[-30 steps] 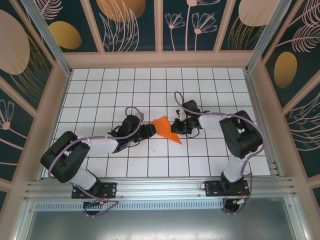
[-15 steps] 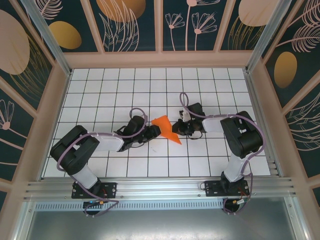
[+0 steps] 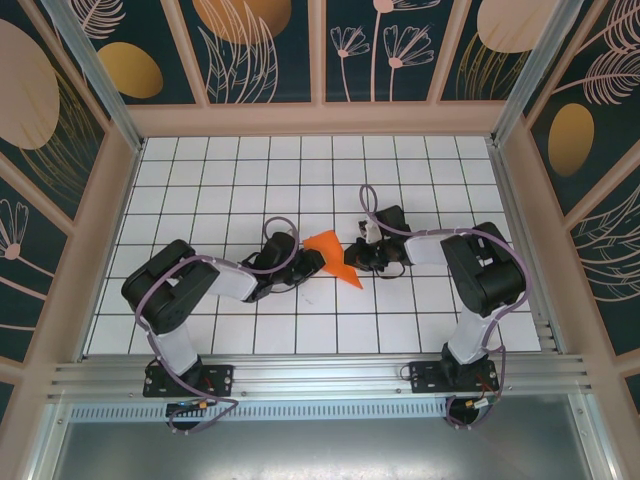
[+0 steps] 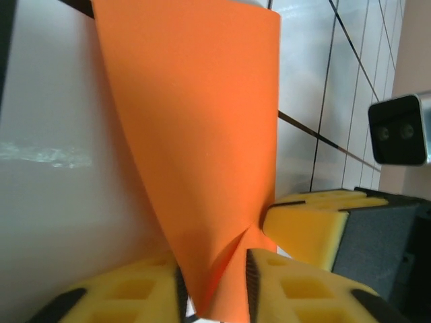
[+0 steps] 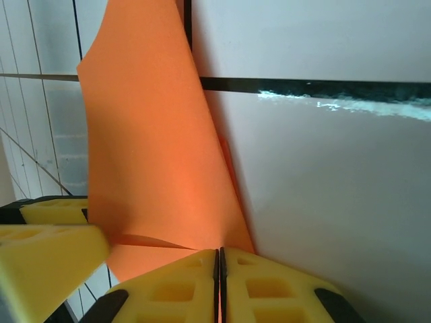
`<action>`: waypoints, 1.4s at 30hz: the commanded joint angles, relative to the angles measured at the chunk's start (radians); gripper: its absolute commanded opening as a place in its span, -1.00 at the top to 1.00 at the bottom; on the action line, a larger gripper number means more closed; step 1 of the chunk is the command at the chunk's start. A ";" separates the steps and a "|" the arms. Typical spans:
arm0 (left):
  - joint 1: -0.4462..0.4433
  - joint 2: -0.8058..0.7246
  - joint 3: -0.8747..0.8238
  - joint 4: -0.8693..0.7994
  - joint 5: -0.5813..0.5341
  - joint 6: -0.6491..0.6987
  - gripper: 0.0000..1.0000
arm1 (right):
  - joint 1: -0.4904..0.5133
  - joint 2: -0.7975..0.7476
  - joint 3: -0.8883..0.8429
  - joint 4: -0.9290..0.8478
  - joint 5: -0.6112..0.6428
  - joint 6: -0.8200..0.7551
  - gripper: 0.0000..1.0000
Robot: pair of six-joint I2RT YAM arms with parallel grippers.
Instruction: Fold a paper plane with a square sheet of paper (pick it up from the middle)
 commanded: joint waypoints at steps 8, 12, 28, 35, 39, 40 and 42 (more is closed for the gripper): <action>-0.007 -0.001 0.092 -0.166 -0.051 0.108 0.89 | -0.008 -0.127 -0.023 -0.077 0.092 -0.123 0.40; -0.006 0.000 0.150 -0.271 -0.053 0.164 0.92 | 0.012 -0.239 -0.060 -0.078 0.171 -0.190 0.21; 0.016 0.010 0.199 -0.325 -0.010 0.188 0.95 | 0.282 -0.446 -0.256 0.050 0.539 -0.939 0.13; 0.021 0.023 0.198 -0.291 0.029 0.168 0.95 | 0.334 -0.351 -0.255 0.116 0.587 -1.073 0.13; 0.023 0.023 0.200 -0.292 0.038 0.161 0.95 | 0.335 -0.289 -0.243 0.169 0.637 -1.116 0.13; 0.022 0.025 0.200 -0.290 0.041 0.157 0.95 | 0.335 -0.275 -0.240 0.190 0.656 -1.117 0.13; 0.024 0.023 0.196 -0.281 0.051 0.149 0.95 | 0.337 -0.253 -0.237 0.213 0.691 -1.123 0.14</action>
